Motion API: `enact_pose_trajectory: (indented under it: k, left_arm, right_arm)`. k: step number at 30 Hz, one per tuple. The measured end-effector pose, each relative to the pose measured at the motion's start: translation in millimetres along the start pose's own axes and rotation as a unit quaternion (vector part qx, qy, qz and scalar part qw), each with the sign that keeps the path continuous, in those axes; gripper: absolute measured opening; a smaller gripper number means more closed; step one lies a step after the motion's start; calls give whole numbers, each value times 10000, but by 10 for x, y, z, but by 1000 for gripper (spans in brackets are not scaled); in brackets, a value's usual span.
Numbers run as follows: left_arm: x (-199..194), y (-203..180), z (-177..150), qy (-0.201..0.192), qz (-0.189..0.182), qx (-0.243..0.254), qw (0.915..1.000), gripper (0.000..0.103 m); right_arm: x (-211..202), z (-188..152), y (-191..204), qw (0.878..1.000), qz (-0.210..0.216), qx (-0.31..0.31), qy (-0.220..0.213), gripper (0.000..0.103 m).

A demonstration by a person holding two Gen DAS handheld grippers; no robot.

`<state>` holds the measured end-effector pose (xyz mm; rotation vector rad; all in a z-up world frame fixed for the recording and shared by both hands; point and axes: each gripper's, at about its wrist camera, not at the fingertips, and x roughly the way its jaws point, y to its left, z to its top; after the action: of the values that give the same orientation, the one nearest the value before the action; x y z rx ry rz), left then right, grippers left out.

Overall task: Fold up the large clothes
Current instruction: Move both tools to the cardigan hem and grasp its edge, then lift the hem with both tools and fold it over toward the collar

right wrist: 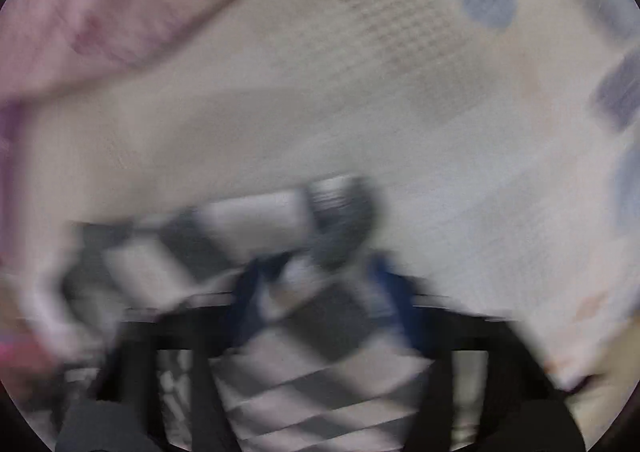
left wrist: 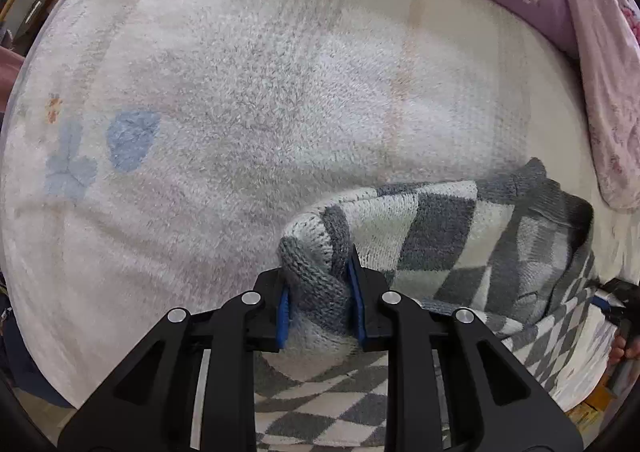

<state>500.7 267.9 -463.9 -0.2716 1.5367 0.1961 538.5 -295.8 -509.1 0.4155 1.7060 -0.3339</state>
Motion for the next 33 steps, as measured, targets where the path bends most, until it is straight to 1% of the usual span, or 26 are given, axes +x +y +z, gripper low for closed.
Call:
enact_pose_trajectory:
  k: [1,5,7,10,11,12,15,16,18,21,22,24,25,27,29,31,33]
  left_arm:
    - [-36,-8,-13,-47,42,51,10000,23]
    - [-157,-104,-92,-154,164,68,9997,23]
    - [-225,-124,-127,-242,257,103,9993,23]
    - [-359,-171,-246,-375,274,167,9988,23]
    - [-405,-200,-258,-432,282,181,9985,23]
    - [-434,-223,-285,-480,287,197,9982,23]
    - [-612,-231,-441,-669,318,310,9968,23]
    - [-598,-280,-487,-710,341,334,9963,23]
    - [-749,-308,-620,-838,399,397,9949,23]
    - [-935,-293,-747,-989,392,426,9934,23]
    - [-1019,-285,-813,-1048,398,433,9928,22]
    - [-1141,-265,-927,-1144,484,466,9912,22]
    - [-1184,-258,-978,-1192,535,465,9903,21]
    - [-1332,-215,-1174,-1373,584,457,9878,21]
    - [-1477,-183,-1381,-1534,587,514,9851,21]
    - [-1604,-153,-1632,-1668,686,710,9810,21]
    - [-1725,-95,-1867,-1765,674,768,9790,21]
  right_arm:
    - [10,-4,-1,10000,27,88,-16,27]
    - [-80,-44,-108,9981,210,559,-163,14]
    - [-208,-109,-175,9963,316,737,-303,13]
    - [-422,-213,-246,9954,437,689,-494,13]
    - [-480,-244,-278,9947,517,710,-533,13]
    - [-580,-303,-328,9929,693,765,-596,13]
    - [-801,-431,-461,9902,866,770,-774,13]
    - [-888,-490,-508,9899,863,728,-863,12]
    - [-1025,-612,-568,9889,889,663,-988,12]
    - [-1225,-838,-666,9862,1017,613,-1151,12]
    - [-1297,-866,-645,9851,1058,636,-1200,12]
    - [-1419,-1142,-688,9822,1165,581,-1351,12]
    - [-1473,-1209,-715,9808,1200,565,-1433,12]
    - [-1603,-1417,-781,9779,1297,556,-1543,12]
    - [-1712,-1660,-936,9742,1431,600,-1638,12]
    - [-1767,-1857,-1080,9722,1495,631,-1689,12]
    - [-1813,-2065,-1214,9698,1546,652,-1769,12]
